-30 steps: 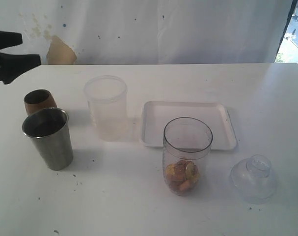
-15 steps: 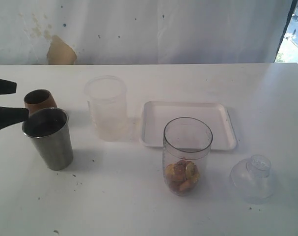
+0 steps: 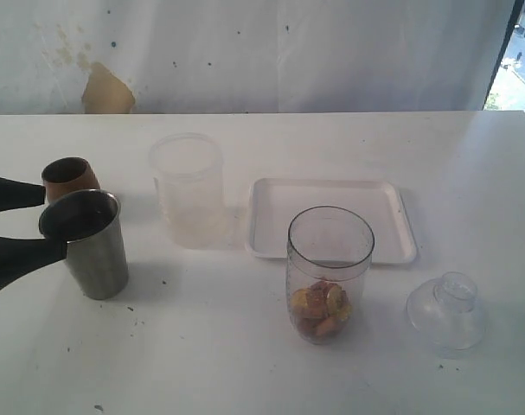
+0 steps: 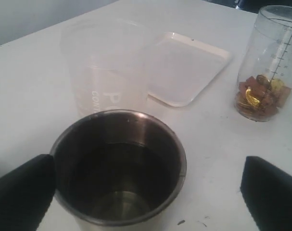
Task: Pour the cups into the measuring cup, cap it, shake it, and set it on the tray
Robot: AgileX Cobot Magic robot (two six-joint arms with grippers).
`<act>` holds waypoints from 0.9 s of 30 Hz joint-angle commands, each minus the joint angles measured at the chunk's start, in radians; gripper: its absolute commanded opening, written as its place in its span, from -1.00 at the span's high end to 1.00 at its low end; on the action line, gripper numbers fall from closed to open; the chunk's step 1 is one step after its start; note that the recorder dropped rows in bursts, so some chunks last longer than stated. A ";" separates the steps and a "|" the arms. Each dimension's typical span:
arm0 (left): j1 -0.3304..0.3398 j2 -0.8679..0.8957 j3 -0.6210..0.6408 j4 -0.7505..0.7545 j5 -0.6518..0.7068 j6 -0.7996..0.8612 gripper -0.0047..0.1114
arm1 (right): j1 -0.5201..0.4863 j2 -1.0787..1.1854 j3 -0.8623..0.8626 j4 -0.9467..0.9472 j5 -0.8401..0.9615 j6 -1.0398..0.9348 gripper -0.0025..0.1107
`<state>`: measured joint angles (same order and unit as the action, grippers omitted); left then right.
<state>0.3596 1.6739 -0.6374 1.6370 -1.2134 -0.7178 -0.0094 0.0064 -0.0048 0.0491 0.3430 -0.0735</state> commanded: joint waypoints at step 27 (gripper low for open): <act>-0.001 -0.009 0.008 -0.118 0.033 0.033 -0.90 | -0.002 -0.006 0.005 0.001 -0.007 -0.001 0.96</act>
<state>0.3596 1.6722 -0.6358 1.5603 -1.1887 -0.6569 -0.0094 0.0064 -0.0048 0.0491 0.3430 -0.0735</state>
